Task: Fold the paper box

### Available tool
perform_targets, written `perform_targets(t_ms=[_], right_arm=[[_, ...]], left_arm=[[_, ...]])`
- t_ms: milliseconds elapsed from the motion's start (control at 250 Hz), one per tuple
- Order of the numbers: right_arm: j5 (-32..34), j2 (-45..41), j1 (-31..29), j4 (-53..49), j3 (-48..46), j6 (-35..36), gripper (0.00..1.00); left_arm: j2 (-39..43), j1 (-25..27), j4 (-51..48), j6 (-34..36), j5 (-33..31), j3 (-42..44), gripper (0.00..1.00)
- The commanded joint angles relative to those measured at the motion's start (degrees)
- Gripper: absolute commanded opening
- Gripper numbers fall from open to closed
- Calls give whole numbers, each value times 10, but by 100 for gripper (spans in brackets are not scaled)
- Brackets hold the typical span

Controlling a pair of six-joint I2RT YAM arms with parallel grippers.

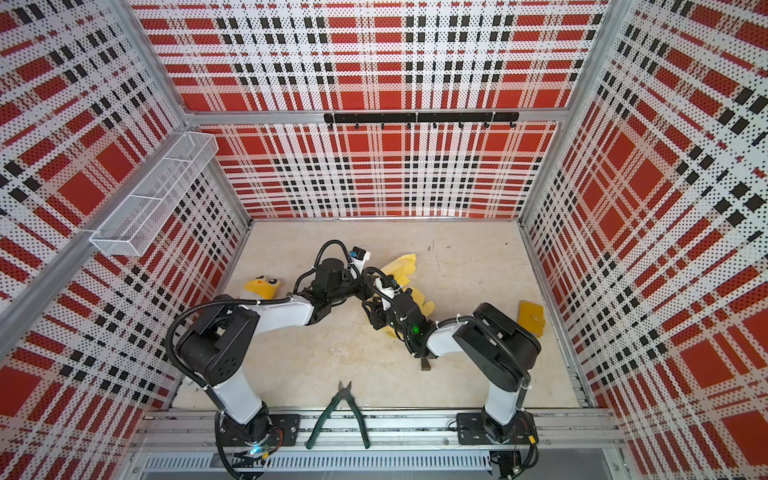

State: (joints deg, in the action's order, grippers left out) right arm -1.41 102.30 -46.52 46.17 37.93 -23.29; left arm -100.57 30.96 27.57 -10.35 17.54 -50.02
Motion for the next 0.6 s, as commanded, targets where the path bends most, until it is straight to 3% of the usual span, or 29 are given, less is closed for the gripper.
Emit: perform_targets(t_ms=[0, 196, 360, 596], right_arm=[[8, 25, 2, 63, 17, 26, 44], [12, 56, 6, 130, -6, 25, 43], [-4, 94, 6, 206, -16, 18, 36], [-28, 133, 6, 319, -38, 57, 36]], left_arm=[[-3, 6, 6, -24, 11, 14, 50], [6, 7, -5, -42, 30, 23, 51], [-6, 10, -41, -77, 56, 18, 51], [-8, 9, -48, -95, 57, 14, 51]])
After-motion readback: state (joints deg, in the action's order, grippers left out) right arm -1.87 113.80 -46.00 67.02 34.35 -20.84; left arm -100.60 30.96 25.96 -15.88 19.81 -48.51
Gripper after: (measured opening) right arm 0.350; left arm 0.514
